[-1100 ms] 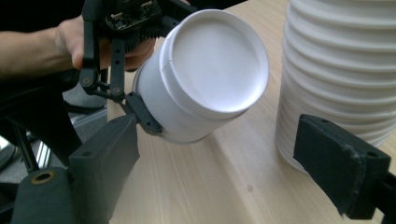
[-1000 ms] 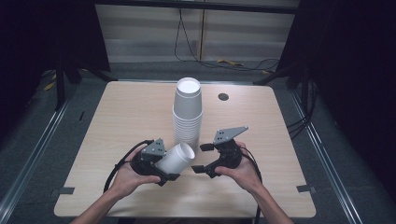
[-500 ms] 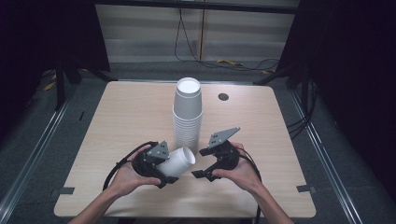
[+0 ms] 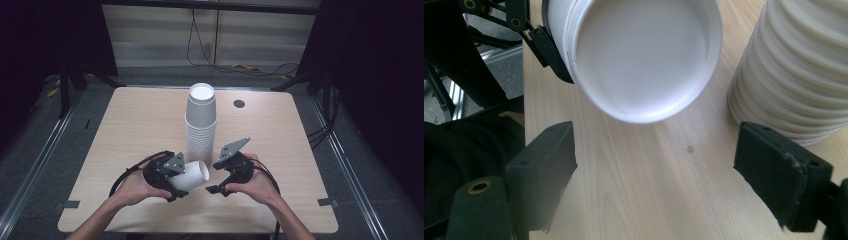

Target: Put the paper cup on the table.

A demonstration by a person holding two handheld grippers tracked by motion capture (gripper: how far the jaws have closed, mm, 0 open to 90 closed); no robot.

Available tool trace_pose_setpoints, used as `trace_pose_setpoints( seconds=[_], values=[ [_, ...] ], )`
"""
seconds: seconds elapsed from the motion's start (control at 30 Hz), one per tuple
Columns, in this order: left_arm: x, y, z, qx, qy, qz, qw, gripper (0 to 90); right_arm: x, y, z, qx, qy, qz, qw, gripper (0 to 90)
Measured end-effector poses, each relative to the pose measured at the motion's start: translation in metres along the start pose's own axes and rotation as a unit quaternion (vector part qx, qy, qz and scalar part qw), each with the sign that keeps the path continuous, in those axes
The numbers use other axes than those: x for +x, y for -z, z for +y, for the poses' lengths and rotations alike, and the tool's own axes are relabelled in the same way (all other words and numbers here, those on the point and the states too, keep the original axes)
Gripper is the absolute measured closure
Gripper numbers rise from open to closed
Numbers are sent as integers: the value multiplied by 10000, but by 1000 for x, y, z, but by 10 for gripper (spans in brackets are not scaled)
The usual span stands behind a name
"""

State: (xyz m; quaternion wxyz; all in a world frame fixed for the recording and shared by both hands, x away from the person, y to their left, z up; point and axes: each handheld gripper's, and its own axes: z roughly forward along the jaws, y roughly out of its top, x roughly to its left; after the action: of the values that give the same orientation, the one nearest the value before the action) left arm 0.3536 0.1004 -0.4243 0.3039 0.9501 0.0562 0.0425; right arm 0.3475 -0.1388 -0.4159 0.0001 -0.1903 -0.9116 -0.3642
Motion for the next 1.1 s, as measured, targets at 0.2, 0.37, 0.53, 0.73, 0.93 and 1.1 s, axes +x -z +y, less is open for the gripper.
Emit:
trace_pose_setpoints(
  seconds=[0.2, 0.37, 0.53, 0.73, 0.93, 1.1],
  values=[
    [0, -4, 7, 77, -123, -5, 9999, 154, 0, -4, -6, 292, 31, -45, 9996, 143],
    [0, -4, 9, 155, -195, -74, 9997, 152, 1, -6, -7, 442, 85, -8, 9990, 139],
    [-3, -8, 9, 269, -258, -133, 9992, 152, 1, -9, -6, 480, 140, 100, 9987, 141],
    [-6, -16, 11, 298, -254, -185, 9991, 152, 3, -11, -5, 457, 201, 196, 9986, 150],
    [-7, -16, 14, 347, -358, -117, 9987, 152, 8, -11, 0, 483, 243, 232, 9983, 152],
    [-13, -21, 16, 398, -427, -147, 9982, 153, 8, -14, 2, 476, 298, 292, 9980, 153]
  ],
)
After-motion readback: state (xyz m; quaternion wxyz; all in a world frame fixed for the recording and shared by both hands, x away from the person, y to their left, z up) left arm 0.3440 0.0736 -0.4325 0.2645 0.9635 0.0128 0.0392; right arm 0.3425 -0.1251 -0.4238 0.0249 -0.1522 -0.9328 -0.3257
